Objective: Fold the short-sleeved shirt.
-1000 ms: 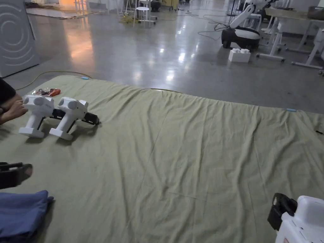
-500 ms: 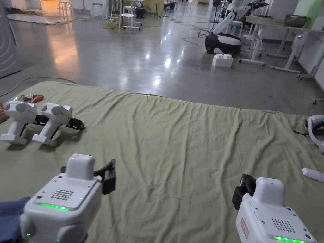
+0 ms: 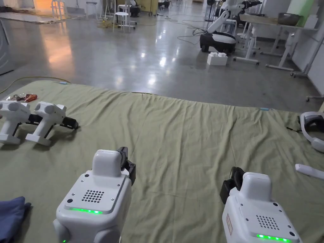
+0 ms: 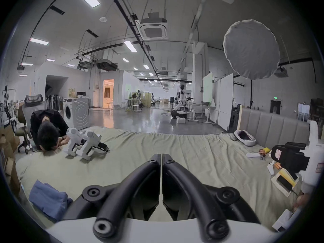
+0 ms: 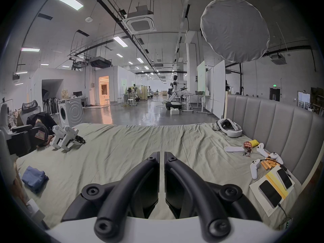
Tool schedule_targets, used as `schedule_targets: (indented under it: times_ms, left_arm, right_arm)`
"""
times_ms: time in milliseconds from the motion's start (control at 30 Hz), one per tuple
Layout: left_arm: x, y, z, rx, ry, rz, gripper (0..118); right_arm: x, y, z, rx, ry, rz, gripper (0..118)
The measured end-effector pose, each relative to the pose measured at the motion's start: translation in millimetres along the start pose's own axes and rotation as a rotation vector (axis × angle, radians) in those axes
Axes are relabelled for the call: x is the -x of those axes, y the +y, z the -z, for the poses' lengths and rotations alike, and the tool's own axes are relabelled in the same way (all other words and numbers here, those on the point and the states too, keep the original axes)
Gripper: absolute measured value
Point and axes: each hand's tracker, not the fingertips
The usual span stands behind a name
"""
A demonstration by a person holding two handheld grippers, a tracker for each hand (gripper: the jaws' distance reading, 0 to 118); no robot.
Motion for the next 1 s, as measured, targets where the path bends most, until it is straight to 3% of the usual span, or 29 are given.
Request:
schedule_targets:
  times_ms: [467, 533, 567, 600, 633, 733, 800, 1000]
  left_arm:
    - [13, 3, 2, 0.003, 0.035, 0.022, 3]
    - [13, 4, 2, 0.018, 0.046, 0.049, 30]
    - [14, 4, 2, 0.020, 0.042, 0.051, 50]
    - [14, 4, 0, 0.020, 0.036, 0.052, 70]
    - [15, 4, -1, 0.020, 0.025, 0.045, 71]
    - [18, 1, -1, 0.014, 0.040, 0.035, 76]
    - [19, -1, 1, 0.018, 0.073, 0.053, 77]
    - [26, 2, 1, 0.017, 0.103, 0.032, 81]
  right_arm:
    - [-4, 4, -3, -0.001, -0.021, -0.023, 8]
    - [-4, 3, -4, 0.002, -0.051, -0.058, 27]
    - [-3, 3, -4, 0.002, -0.059, -0.068, 40]
    - [-4, 2, -4, 0.003, -0.059, -0.066, 69]
    - [-6, 2, -4, 0.004, -0.059, -0.065, 83]
    - [-9, 1, -4, -0.003, -0.062, -0.054, 93]
    - [-10, 2, -2, 0.002, -0.076, -0.062, 110]
    - [-17, 4, 2, 0.010, -0.057, -0.049, 115]
